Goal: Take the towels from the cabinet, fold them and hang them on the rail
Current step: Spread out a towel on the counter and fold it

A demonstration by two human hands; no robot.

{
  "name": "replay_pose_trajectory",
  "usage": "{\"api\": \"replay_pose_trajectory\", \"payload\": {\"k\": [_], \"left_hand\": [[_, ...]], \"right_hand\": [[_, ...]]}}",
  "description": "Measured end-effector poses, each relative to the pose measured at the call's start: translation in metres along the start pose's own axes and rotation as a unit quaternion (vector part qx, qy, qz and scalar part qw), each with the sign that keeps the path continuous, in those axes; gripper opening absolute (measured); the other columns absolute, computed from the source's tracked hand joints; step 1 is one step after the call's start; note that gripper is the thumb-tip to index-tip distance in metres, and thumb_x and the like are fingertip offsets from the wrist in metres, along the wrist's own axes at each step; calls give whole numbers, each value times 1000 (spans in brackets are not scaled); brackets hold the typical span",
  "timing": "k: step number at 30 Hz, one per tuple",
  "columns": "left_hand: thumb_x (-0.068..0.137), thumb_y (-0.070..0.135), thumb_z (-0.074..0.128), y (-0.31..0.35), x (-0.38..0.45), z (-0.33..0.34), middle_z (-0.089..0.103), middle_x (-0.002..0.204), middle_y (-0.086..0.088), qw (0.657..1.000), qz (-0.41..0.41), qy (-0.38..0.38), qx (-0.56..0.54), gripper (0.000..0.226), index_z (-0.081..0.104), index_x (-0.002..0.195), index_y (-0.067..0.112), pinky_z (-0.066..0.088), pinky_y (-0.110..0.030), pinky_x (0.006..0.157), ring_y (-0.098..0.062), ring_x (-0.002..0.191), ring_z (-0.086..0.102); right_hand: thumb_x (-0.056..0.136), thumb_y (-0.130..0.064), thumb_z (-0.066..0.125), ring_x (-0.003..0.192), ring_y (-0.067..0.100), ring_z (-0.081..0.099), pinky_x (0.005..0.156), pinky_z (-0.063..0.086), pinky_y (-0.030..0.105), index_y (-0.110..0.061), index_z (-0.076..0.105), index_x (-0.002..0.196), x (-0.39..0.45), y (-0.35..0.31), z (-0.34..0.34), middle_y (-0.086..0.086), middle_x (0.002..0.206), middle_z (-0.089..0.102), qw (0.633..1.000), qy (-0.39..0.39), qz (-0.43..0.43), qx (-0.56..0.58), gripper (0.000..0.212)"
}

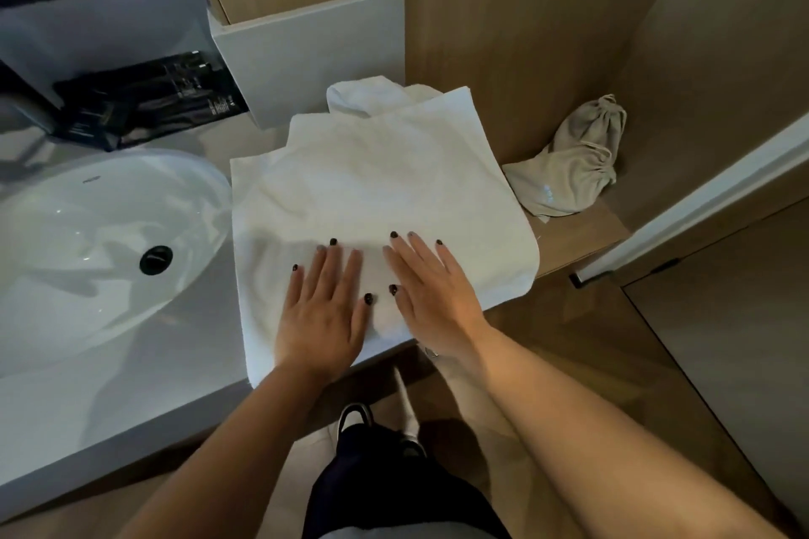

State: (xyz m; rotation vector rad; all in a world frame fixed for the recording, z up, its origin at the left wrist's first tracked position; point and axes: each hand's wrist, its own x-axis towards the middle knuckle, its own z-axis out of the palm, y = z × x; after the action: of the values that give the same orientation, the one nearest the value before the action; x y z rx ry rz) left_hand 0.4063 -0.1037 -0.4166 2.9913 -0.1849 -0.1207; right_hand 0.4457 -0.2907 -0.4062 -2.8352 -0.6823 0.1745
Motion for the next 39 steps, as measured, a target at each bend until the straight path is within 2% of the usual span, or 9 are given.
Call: {"api": "replay_pose_trajectory", "payload": {"k": [3,9,14,18,21,24,28,36,39], "left_hand": [[100,55,8,-18,-10,-4,-13,164,-5,1000,-31,-1,3,67,-6,157,24,-3,-44,123,-21,151,-17],[93,62,-3,-30,-14,-10,-21,162,-7,998,-48,-35,-15,76,-13,156,21,-11,-41,121,-22,148,-23],[101,47,23,-36,39,-32,-8,165,-12,994,-75,30,-80,72,1,157,8,1,-46,124,-26,152,-9],[102,26,40,-46,94,-46,-1,165,-13,994,-32,60,-90,67,6,157,7,6,-47,123,-28,152,-2],[101,36,33,-68,117,-38,-3,165,-9,994,-52,21,-93,70,0,157,11,7,-48,123,-25,152,-4],[93,59,18,-84,116,-30,-7,165,-4,996,-66,17,-61,77,-6,157,25,-5,-43,123,-23,152,-10],[90,69,20,-93,118,-33,-8,165,-1,995,-82,20,-51,82,-4,157,29,-3,-43,123,-20,151,-13],[91,57,18,-86,110,-36,-4,165,-9,992,-97,9,-79,80,1,158,16,-1,-49,123,-26,152,-11],[95,45,20,-63,59,-25,4,165,-12,990,-84,32,-104,72,11,157,10,9,-55,121,-29,152,-4]], "right_hand": [[100,-51,14,152,24,10,122,15,48,-17,21,156,-6,30,-1,3,163,18,999,-5,29,-28,66],[93,-57,0,151,17,-13,122,-7,41,-17,1,158,-12,67,-23,-1,165,-6,994,-42,100,-30,76],[96,-18,39,152,24,-3,123,6,49,-11,19,156,26,37,-42,6,165,6,1000,18,4,12,64],[98,-8,42,152,22,-8,121,-7,38,-16,24,155,91,-1,-55,2,165,4,999,25,-44,-3,60],[104,-20,29,151,20,-11,123,-6,41,-18,15,157,134,-6,-54,1,166,-2,998,-3,-45,-34,54],[103,-42,23,152,25,4,121,9,55,-21,16,157,149,20,-42,3,165,9,994,-20,-75,-82,58],[98,-58,22,152,25,9,120,11,54,-21,16,157,152,49,-36,4,165,12,992,-15,-52,-115,71],[100,-50,26,152,24,-1,121,5,53,-13,17,157,136,32,-39,5,165,7,999,28,13,-41,68],[103,-39,25,152,23,-1,122,5,52,-15,19,157,82,18,-27,3,165,7,999,17,-50,-5,59]]}}
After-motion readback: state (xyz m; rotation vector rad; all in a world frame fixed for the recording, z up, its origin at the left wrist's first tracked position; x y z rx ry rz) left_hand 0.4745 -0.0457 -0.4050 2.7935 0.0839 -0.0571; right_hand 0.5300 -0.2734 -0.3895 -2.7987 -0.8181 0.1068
